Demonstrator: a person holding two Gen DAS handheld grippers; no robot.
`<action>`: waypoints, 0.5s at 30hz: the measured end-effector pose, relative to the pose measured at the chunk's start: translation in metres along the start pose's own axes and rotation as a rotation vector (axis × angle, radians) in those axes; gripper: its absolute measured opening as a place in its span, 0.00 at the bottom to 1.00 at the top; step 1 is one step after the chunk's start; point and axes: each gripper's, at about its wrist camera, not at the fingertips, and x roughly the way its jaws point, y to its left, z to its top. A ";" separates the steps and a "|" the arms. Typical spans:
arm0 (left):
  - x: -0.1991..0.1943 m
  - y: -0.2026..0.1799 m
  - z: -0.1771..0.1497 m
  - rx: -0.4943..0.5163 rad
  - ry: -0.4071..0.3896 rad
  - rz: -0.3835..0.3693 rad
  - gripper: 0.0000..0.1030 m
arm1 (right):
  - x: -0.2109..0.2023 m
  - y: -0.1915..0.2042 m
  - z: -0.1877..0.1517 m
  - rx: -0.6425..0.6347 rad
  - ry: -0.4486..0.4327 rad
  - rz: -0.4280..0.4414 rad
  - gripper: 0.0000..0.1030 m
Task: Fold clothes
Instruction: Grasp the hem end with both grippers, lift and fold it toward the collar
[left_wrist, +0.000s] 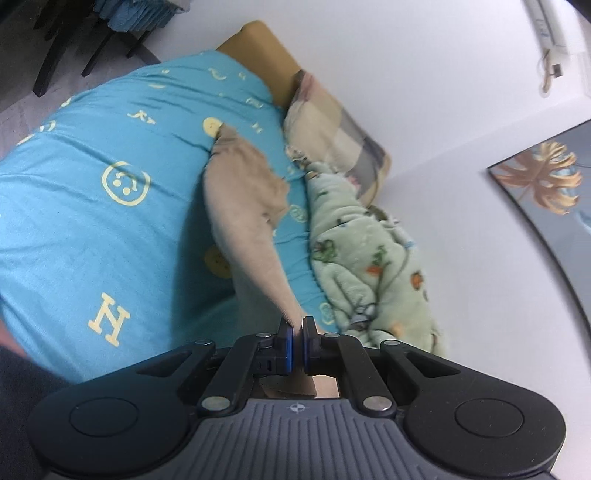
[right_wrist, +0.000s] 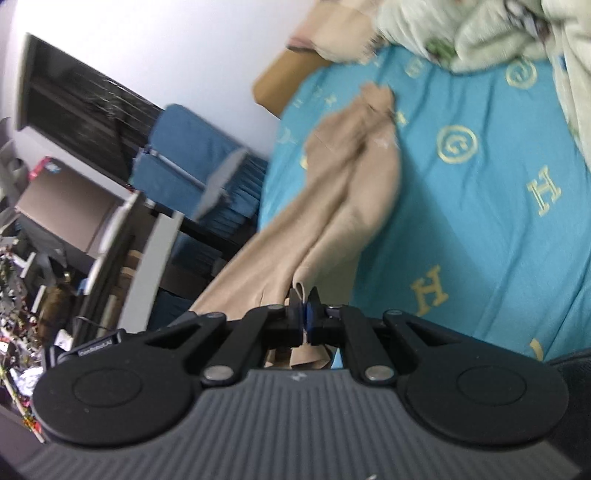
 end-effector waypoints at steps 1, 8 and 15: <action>-0.009 -0.001 -0.004 -0.001 -0.002 -0.013 0.05 | -0.008 0.003 -0.003 0.004 -0.006 0.017 0.05; -0.022 0.004 -0.019 -0.015 0.024 -0.053 0.05 | -0.042 0.007 -0.020 0.029 -0.056 0.046 0.05; 0.041 -0.001 0.037 0.036 -0.016 0.019 0.05 | 0.002 -0.008 0.014 0.120 -0.134 0.044 0.05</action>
